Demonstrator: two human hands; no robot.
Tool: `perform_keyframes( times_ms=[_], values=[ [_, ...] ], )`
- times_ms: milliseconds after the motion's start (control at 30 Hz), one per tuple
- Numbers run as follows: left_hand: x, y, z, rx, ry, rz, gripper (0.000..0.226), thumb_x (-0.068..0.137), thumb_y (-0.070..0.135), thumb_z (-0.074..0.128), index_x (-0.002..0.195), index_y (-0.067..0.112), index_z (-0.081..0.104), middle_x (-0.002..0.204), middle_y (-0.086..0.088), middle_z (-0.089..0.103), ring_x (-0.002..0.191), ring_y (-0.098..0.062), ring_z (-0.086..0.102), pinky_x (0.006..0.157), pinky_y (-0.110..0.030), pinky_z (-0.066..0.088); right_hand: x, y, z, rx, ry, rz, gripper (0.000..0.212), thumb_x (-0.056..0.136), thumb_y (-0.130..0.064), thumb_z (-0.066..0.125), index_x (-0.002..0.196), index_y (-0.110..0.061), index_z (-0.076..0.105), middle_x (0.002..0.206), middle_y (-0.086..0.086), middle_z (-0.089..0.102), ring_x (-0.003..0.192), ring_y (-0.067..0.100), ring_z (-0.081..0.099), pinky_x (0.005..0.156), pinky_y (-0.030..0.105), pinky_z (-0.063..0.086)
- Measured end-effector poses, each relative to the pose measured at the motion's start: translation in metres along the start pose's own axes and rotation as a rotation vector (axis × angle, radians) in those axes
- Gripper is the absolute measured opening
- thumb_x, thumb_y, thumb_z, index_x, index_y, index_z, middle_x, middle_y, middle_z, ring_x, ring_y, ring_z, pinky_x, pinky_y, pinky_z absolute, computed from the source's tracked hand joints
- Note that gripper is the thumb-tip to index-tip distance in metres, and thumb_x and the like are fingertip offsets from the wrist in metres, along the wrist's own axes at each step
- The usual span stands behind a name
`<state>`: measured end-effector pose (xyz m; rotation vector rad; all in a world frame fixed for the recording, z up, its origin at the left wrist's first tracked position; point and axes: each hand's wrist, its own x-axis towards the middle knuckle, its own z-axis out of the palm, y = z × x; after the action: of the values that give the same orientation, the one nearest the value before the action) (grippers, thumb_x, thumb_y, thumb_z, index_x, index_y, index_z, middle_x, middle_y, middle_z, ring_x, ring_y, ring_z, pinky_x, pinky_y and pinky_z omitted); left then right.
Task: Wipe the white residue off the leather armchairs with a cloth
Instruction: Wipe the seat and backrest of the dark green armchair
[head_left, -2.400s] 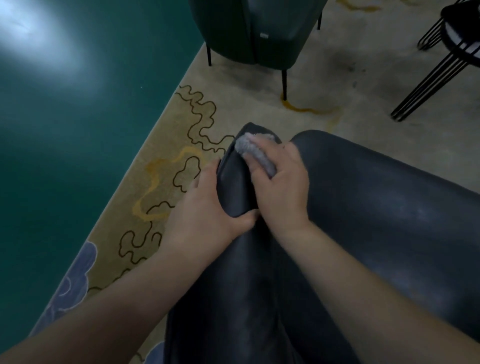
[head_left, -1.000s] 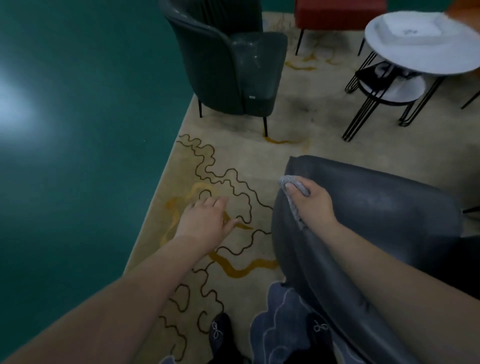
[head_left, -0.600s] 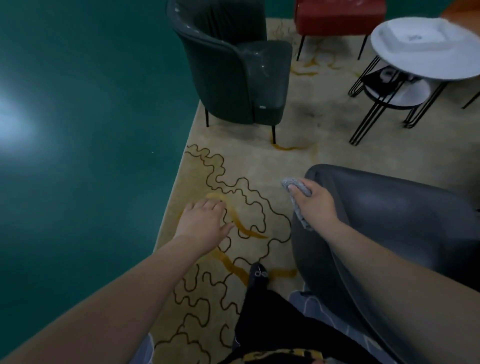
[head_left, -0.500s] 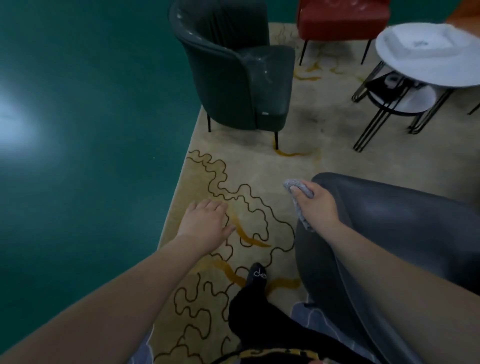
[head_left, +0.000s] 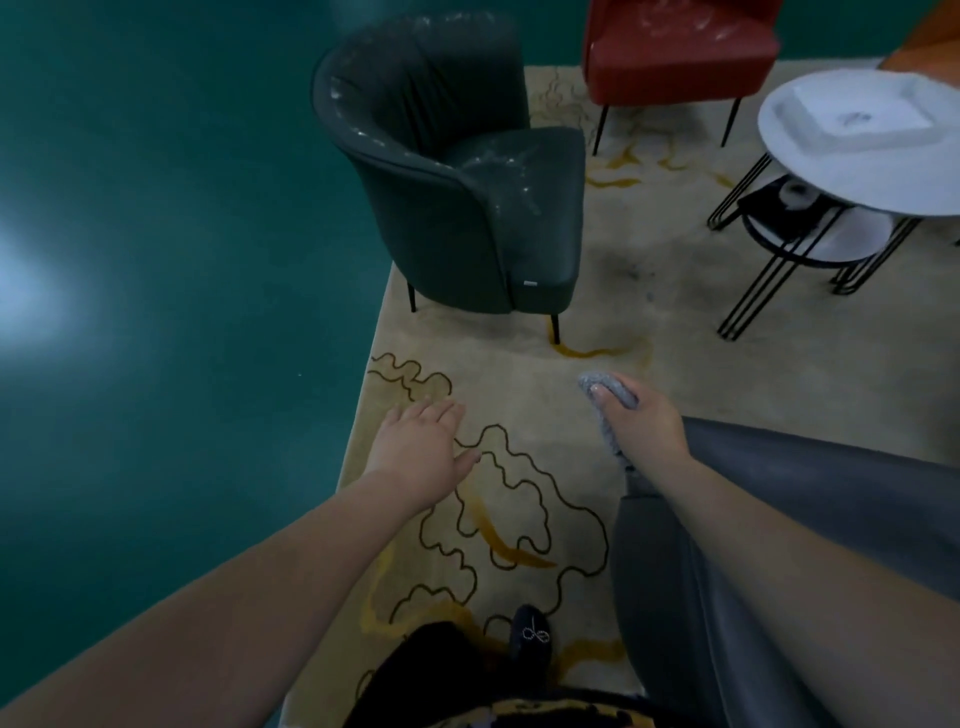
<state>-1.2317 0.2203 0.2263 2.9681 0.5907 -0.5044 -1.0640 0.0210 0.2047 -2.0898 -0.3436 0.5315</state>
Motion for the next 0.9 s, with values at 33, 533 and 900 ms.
perform_keyframes(
  times_ms=[33,533,900],
  values=[
    [0.01,-0.003,-0.004,0.002,-0.005,0.007,0.071,0.093,0.061,0.032,0.152,0.023,0.02,0.157,0.003,0.025,0.144,-0.019,0.021,0.118,-0.044,0.018,0.008,-0.001,-0.002,0.007,0.011,0.009,0.025,0.092,-0.049,0.052,0.111,-0.038,0.064,0.065,-0.005,0.066,0.055,0.01,0.062,0.047,0.022,0.046],
    [0.23,-0.036,-0.081,0.068,-0.001,0.228,0.073,0.093,0.061,0.033,0.152,0.021,0.018,0.158,0.002,0.025,0.144,-0.02,0.021,0.118,-0.042,0.016,0.166,-0.06,-0.026,0.051,0.228,0.022,0.015,0.092,-0.041,0.054,0.096,-0.048,0.066,0.051,-0.006,0.06,0.035,0.007,0.05,0.032,0.021,0.036],
    [0.4,0.01,-0.119,0.099,0.001,0.312,0.073,0.092,0.062,0.034,0.153,0.025,0.017,0.158,0.003,0.024,0.145,-0.019,0.021,0.118,-0.044,0.014,0.319,-0.052,-0.099,0.01,0.277,0.053,0.024,0.094,-0.041,0.055,0.115,-0.035,0.065,0.066,-0.015,0.057,0.055,0.002,0.048,0.056,0.029,0.041]
  ],
)
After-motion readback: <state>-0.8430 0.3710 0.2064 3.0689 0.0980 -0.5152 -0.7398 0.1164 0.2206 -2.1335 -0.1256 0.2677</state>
